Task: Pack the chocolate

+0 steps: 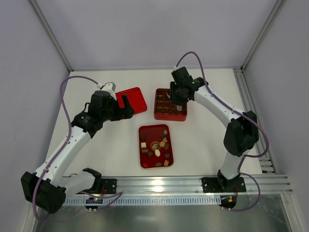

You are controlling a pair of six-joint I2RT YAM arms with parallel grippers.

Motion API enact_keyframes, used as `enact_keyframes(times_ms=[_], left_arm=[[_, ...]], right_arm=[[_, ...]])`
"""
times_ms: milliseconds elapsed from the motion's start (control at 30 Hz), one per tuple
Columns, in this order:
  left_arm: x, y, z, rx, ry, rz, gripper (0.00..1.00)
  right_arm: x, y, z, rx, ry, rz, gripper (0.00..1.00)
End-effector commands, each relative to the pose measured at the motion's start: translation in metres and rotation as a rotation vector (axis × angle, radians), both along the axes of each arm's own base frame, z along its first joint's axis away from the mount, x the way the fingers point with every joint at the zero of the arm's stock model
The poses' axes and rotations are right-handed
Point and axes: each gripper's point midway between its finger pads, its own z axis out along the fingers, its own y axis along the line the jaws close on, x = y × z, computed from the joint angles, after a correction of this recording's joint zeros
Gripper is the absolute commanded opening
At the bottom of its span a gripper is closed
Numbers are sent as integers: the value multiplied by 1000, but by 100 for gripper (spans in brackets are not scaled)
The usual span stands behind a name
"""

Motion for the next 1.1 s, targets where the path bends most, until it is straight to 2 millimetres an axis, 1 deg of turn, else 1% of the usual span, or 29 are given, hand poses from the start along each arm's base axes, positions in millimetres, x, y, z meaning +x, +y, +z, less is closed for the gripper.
enact_keyframes(times_ms=[0,133,233,333,367,433,467,533,567,633,667,733,767,800,833,867,900,933,967,1033,1067], left_arm=[[4,0,1,8,-16,2,99],[3,0,1,8,-16,2,100],[4,0,1,7,-15,2,100],[3,0,2,7,-19,2,100],[3,0,2,7,-17,0,100],[3,0,2,7,-17,2,100],[3,0,1,7,-16,0,100],[3,0,2,6,-17,0,100],[3,0,2,6,-17,-1,100],[3,0,3,6,-20,2,100],[3,0,3,4,-21,-1,100],[3,0,4,4,-21,-1,100],[3,0,4,3,-22,-1,100],[3,0,5,4,-24,-2,100],[2,0,4,4,-23,-2,100],[2,0,5,2,-25,-1,100],[2,0,5,1,-25,-2,100],[2,0,5,2,-25,-4,100],[2,0,6,0,-26,-2,100],[2,-1,5,-1,-22,-4,100],[2,-1,5,-1,-22,-6,100]], right_arm=[[20,5,26,20,-95,-1,41],[21,5,29,21,-101,1,43],[20,5,32,20,-103,3,43],[15,4,42,31,-111,8,43],[11,2,50,43,-122,9,43],[3,2,57,59,-126,19,43],[-8,3,63,72,-134,36,43],[-21,3,67,74,-135,51,43],[-37,4,69,76,-136,73,43],[-55,5,71,78,-137,91,43],[-74,5,68,73,-129,112,43],[-95,8,65,77,-118,130,43],[-108,5,54,56,-90,139,42],[-130,10,51,57,-71,171,42],[-136,14,56,69,-84,181,42],[-150,12,49,52,-59,195,42],[-163,16,51,60,-57,218,42],[-171,18,49,68,-45,224,42],[-179,16,40,57,-20,230,42],[-193,20,35,56,-2,260,42],[-198,18,29,44,18,262,42]])
